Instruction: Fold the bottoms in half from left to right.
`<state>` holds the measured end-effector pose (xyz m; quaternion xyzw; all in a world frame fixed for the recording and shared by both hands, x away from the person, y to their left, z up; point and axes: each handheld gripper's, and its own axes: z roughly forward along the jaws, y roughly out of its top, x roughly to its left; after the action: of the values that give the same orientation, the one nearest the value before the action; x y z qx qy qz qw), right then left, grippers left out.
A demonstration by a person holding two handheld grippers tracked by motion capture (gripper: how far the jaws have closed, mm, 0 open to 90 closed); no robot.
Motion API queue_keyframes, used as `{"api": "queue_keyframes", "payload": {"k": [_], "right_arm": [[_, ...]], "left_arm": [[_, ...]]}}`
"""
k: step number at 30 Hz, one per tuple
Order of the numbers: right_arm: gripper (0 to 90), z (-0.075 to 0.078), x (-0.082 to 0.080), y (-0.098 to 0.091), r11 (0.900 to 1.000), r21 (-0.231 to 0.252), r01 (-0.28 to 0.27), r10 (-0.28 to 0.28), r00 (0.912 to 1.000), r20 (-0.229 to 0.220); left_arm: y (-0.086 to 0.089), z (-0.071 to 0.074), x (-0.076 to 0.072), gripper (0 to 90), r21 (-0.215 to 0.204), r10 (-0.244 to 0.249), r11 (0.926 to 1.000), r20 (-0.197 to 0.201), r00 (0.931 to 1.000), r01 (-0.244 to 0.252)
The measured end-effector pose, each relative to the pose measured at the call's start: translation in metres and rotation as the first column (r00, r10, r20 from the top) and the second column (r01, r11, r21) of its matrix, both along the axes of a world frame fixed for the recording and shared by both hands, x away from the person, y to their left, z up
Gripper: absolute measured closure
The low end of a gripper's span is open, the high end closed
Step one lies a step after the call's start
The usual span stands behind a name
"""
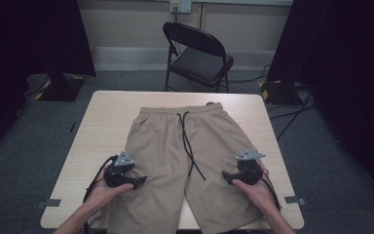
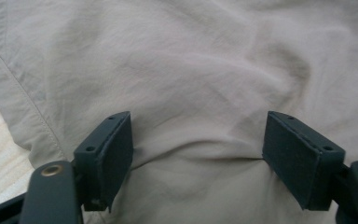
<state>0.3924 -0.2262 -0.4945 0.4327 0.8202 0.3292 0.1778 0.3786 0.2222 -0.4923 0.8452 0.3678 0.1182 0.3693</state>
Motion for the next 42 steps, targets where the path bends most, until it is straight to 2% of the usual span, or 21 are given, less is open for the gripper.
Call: {"api": "queue_keyframes", "payload": {"k": [1, 2, 3, 4, 6, 7, 8, 11, 14, 16, 19, 21, 23, 25, 26, 28, 31, 35, 37, 39, 42], "right_arm": [[20.7, 0.001, 0.0, 0.001, 0.9999, 0.003, -0.011, 0.011, 0.9999, -0.006], [23.4, 0.003, 0.0, 0.002, 0.9997, 0.017, -0.017, 0.017, 0.9998, -0.012], [24.2, 0.006, -0.001, 0.004, 0.9988, 0.045, -0.02, 0.021, 0.9997, -0.01], [24.5, 0.01, -0.002, 0.008, 0.9975, 0.066, -0.025, 0.025, 0.9997, -0.005], [26.8, 0.015, -0.003, 0.014, 0.9966, 0.071, -0.043, 0.042, 0.9991, 0.008], [27.6, 0.025, -0.006, 0.032, 0.9915, 0.101, -0.082, 0.079, 0.9962, 0.038], [27.8, 0.027, -0.007, 0.038, 0.989, 0.11, -0.099, 0.096, 0.9946, 0.039], [31.4, 0.035, -0.009, 0.064, 0.9778, 0.142, -0.154, 0.151, 0.9881, 0.029], [35.0, 0.043, -0.015, 0.1, 0.9562, 0.173, -0.236, 0.231, 0.9718, 0.045], [35.7, 0.046, -0.019, 0.127, 0.936, 0.187, -0.298, 0.295, 0.9544, 0.043], [35.3, 0.045, -0.022, 0.161, 0.9246, 0.141, -0.354, 0.349, 0.9352, 0.059], [34.7, 0.037, -0.016, 0.172, 0.9261, 0.112, -0.36, 0.356, 0.9327, 0.058], [34.3, 0.025, -0.005, 0.177, 0.9308, 0.104, -0.351, 0.351, 0.9362, 0.013], [34.5, 0.021, -0.003, 0.178, 0.9326, 0.095, -0.348, 0.349, 0.937, 0.008], [34.2, 0.012, 0.004, 0.176, 0.9385, 0.09, -0.333, 0.336, 0.9417, -0.017], [34.1, 0.008, 0.008, 0.173, 0.9443, 0.078, -0.32, 0.323, 0.9459, -0.032], [34.2, 0.003, 0.011, 0.168, 0.9459, 0.054, -0.32, 0.322, 0.9461, -0.034], [34.2, 0.001, 0.011, 0.164, 0.9414, 0.0, -0.337, 0.337, 0.9414, 0.001], [34.2, 0.001, 0.014, 0.159, 0.9438, 0.005, -0.331, 0.33, 0.9438, 0.006], [34.3, 0.002, 0.02, 0.15, 0.952, 0.0, -0.306, 0.306, 0.952, -0.001], [35.1, 0.003, 0.024, 0.137, 0.9647, -0.002, -0.263, 0.263, 0.9646, -0.008]], "left_arm": [[0.0, 0.0, 0.0, 27.2, 0.0, 0.0, 1.0, 0.0, 1.0, 0.0], [0.006, 0.002, 0.003, 27.3, -0.021, 0.018, 0.9996, -0.023, 0.9996, -0.018], [0.009, 0.004, 0.004, 27.3, -0.03, 0.031, 0.999, -0.026, 0.9992, -0.032], [0.012, 0.007, 0.005, 27.3, -0.039, 0.048, 0.998, -0.017, 0.9987, -0.049], [0.016, 0.01, 0.006, 27.3, -0.043, 0.065, 0.9969, -0.004, 0.9979, -0.065], [0.017, 0.011, 0.007, 27.6, -0.039, 0.075, 0.9964, 0.004, 0.9972, -0.075], [0.018, 0.011, 0.007, 28.9, -0.034, 0.076, 0.9965, 0.008, 0.997, -0.076], [0.016, 0.003, 0.012, 30.1, 0.015, 0.066, 0.9978, -0.029, 0.9974, -0.065], [0.011, 0.001, 0.014, 30.0, 0.028, 0.058, 0.9979, -0.005, 0.9983, -0.058], [0.007, 0.0, 0.013, 29.9, 0.056, 0.044, 0.9974, 0.026, 0.9987, -0.045], [0.006, -0.001, 0.014, 28.8, 0.053, 0.044, 0.9975, 0.033, 0.9985, -0.046], [0.006, -0.002, 0.015, 28.8, 0.051, 0.043, 0.9977, 0.037, 0.9984, -0.045], [0.006, -0.003, 0.017, 28.8, 0.041, 0.046, 0.998, 0.047, 0.9978, -0.048], [0.005, -0.003, 0.018, 28.8, 0.038, 0.046, 0.9981, 0.048, 0.9978, -0.048], [0.006, -0.003, 0.018, 28.8, 0.037, 0.042, 0.9984, 0.049, 0.9979, -0.044], [0.007, -0.003, 0.018, 28.8, 0.029, 0.043, 0.9986, 0.041, 0.9982, -0.044], [0.009, -0.001, 0.018, 29.3, 0.007, 0.044, 0.999, 0.017, 0.9989, -0.044], [0.012, 0.003, 0.019, 28.2, -0.012, 0.048, 0.9988, -0.007, 0.9988, -0.048], [0.013, 0.005, 0.019, 27.1, -0.029, 0.058, 0.9979, 0.004, 0.9983, -0.057], [0.014, 0.006, 0.02, 27.1, -0.037, 0.063, 0.9973, 0.0, 0.998, -0.063], [0.012, 0.002, 0.021, 28.1, -0.013, 0.049, 0.9987, -0.011, 0.9987, -0.049]]}}
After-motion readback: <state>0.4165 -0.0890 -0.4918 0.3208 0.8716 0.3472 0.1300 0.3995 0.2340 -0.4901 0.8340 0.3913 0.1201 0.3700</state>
